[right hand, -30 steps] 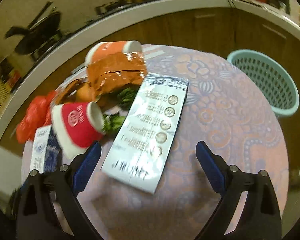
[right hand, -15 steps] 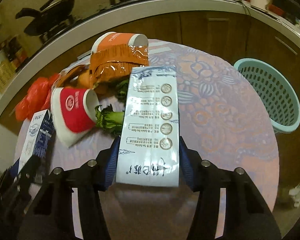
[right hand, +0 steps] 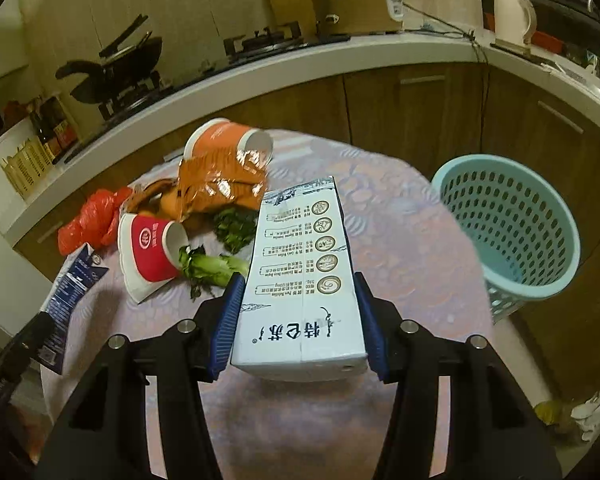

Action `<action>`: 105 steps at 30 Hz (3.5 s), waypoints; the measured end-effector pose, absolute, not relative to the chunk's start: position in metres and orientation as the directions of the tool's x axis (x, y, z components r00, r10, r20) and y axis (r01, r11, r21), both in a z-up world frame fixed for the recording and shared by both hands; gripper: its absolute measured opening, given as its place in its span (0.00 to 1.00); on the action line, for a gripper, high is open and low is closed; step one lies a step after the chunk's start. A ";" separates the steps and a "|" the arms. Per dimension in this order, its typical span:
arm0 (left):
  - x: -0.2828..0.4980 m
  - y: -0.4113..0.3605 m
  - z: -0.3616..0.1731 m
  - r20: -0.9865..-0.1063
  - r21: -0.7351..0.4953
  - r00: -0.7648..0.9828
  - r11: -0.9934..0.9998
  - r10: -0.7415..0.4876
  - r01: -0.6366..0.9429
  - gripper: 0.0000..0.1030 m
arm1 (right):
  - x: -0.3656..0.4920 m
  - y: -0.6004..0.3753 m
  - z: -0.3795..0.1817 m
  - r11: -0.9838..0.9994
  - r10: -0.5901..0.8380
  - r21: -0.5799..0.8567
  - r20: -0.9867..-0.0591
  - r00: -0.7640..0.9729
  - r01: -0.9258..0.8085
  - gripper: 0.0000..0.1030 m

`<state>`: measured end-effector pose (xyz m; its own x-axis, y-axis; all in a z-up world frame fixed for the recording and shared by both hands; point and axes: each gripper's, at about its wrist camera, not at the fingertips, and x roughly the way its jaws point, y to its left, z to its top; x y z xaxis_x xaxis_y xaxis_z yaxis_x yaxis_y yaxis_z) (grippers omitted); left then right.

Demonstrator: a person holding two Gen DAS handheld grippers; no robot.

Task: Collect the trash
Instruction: 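Carry both cartons to the blue basket and open both grippers to drop them, then grasp the red-and-white paper cup with the left gripper while the right grasps bok choy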

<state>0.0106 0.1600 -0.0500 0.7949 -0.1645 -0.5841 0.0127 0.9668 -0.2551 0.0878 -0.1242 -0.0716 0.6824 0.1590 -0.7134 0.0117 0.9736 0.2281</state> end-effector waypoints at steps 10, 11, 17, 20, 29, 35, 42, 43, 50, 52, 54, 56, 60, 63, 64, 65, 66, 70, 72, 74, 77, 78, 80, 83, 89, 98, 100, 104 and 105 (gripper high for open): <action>0.020 0.113 -0.016 -0.542 -0.233 0.810 0.966 -0.223 0.110 0.54 | 0.077 -0.157 -0.051 0.976 0.125 0.215 -0.663 0.738 0.029 0.49; 0.023 0.105 -0.013 -0.540 -0.223 0.809 0.967 -0.230 0.126 0.54 | 0.076 -0.163 -0.049 0.976 0.116 0.215 -0.658 0.744 0.038 0.49; 0.044 0.047 0.007 -0.528 -0.183 0.795 0.954 -0.299 0.237 0.54 | 0.074 -0.214 -0.038 0.970 0.028 0.203 -0.629 0.777 0.130 0.49; 0.058 0.015 0.012 -0.530 -0.171 0.779 0.942 -0.334 0.288 0.54 | 0.076 -0.243 -0.038 0.961 -0.011 0.208 -0.627 0.779 0.181 0.49; 0.118 -0.094 -0.012 -0.583 -0.205 0.661 0.873 -0.473 0.444 0.54 | 0.095 -0.318 -0.075 0.932 -0.088 0.198 -0.688 0.721 0.303 0.49; 0.161 -0.150 -0.061 -0.667 -0.250 0.537 0.834 -0.517 0.491 0.54 | 0.111 -0.352 -0.121 0.908 -0.094 0.196 -0.764 0.638 0.369 0.49; 0.189 -0.191 -0.106 -0.738 -0.271 0.429 0.812 -0.520 0.517 0.54 | 0.122 -0.374 -0.161 0.893 -0.072 0.199 -0.822 0.565 0.403 0.49; 0.191 -0.196 -0.110 -0.744 -0.271 0.420 0.809 -0.520 0.521 0.54 | 0.125 -0.375 -0.163 0.894 -0.071 0.196 -0.826 0.559 0.403 0.49; 0.202 -0.222 -0.130 -0.779 -0.265 0.367 0.798 -0.508 0.542 0.55 | 0.133 -0.381 -0.174 0.895 -0.052 0.202 -0.838 0.543 0.398 0.49; 0.205 -0.226 -0.134 -0.787 -0.267 0.357 0.799 -0.503 0.539 0.55 | 0.136 -0.383 -0.175 0.896 -0.045 0.207 -0.838 0.544 0.393 0.49; 0.210 -0.227 -0.138 -0.796 -0.279 0.340 0.802 -0.500 0.528 0.59 | 0.136 -0.384 -0.175 0.894 -0.032 0.218 -0.840 0.542 0.391 0.49; 0.209 -0.225 -0.138 -0.795 -0.290 0.337 0.803 -0.505 0.520 0.67 | 0.135 -0.387 -0.176 0.891 -0.025 0.227 -0.841 0.541 0.393 0.50; 0.207 -0.218 -0.133 -0.785 -0.301 0.346 0.805 -0.513 0.512 0.71 | 0.132 -0.390 -0.172 0.884 -0.030 0.234 -0.836 0.548 0.405 0.55; 0.203 -0.210 -0.127 -0.773 -0.310 0.359 0.805 -0.523 0.506 0.71 | 0.128 -0.390 -0.166 0.883 -0.046 0.227 -0.830 0.556 0.412 0.55; 0.201 -0.206 -0.124 -0.766 -0.316 0.364 0.804 -0.529 0.504 0.71 | 0.126 -0.390 -0.163 0.883 -0.046 0.229 -0.827 0.560 0.410 0.55; 0.200 -0.205 -0.122 -0.762 -0.318 0.368 0.804 -0.532 0.503 0.71 | 0.124 -0.389 -0.161 0.883 -0.046 0.230 -0.824 0.565 0.408 0.55; 0.197 -0.201 -0.119 -0.755 -0.322 0.377 0.803 -0.537 0.501 0.71 | 0.123 -0.387 -0.157 0.886 -0.051 0.227 -0.819 0.571 0.405 0.55; 0.186 -0.184 -0.107 -0.732 -0.325 0.409 0.806 -0.545 0.494 0.71 | 0.117 -0.378 -0.144 0.895 -0.055 0.224 -0.802 0.594 0.386 0.55; 0.179 -0.173 -0.101 -0.722 -0.326 0.424 0.810 -0.546 0.488 0.71 | 0.114 -0.372 -0.135 0.900 -0.057 0.223 -0.791 0.609 0.375 0.55; 0.169 -0.159 -0.092 -0.710 -0.317 0.454 0.820 -0.538 0.476 0.71 | 0.111 -0.365 -0.126 0.905 -0.051 0.229 -0.780 0.624 0.359 0.55; 0.156 -0.137 -0.080 -0.689 -0.310 0.496 0.834 -0.528 0.456 0.71 | 0.107 -0.348 -0.111 0.918 -0.032 0.238 -0.752 0.658 0.317 0.55; 0.149 -0.125 -0.074 -0.678 -0.308 0.520 0.843 -0.520 0.441 0.71 | 0.106 -0.343 -0.107 0.922 -0.027 0.239 -0.744 0.667 0.304 0.55; 0.142 -0.109 -0.066 -0.665 -0.305 0.549 0.856 -0.506 0.418 0.71 | 0.104 -0.325 -0.097 0.933 -0.008 0.243 -0.723 0.691 0.265 0.55; 0.128 -0.078 -0.054 -0.643 -0.306 0.600 0.878 -0.476 0.368 0.71 | 0.106 -0.296 -0.088 0.946 0.031 0.250 -0.704 0.710 0.207 0.55; 0.103 -0.003 -0.039 -0.615 -0.302 0.701 0.929 -0.362 0.215 0.71 | 0.110 -0.233 -0.079 0.969 0.115 0.238 -0.683 0.721 0.071 0.33; 0.089 0.088 -0.036 -0.615 -0.254 0.774 0.967 -0.149 -0.016 0.80 | 0.122 -0.158 -0.082 0.968 0.225 0.241 -0.682 0.696 -0.077 0.30; 0.091 0.100 -0.040 -0.623 -0.241 0.774 0.969 -0.118 -0.047 0.85 | 0.125 -0.144 -0.085 0.966 0.245 0.236 -0.683 0.688 -0.109 0.30; 0.104 0.109 -0.054 -0.659 -0.244 0.740 0.969 -0.131 -0.045 0.87 | 0.127 -0.127 -0.086 0.957 0.287 0.238 -0.676 0.679 -0.168 0.30; 0.110 0.109 -0.058 -0.668 -0.246 0.731 0.968 -0.139 -0.040 0.87 | 0.128 -0.123 -0.085 0.954 0.297 0.234 -0.672 0.679 -0.186 0.30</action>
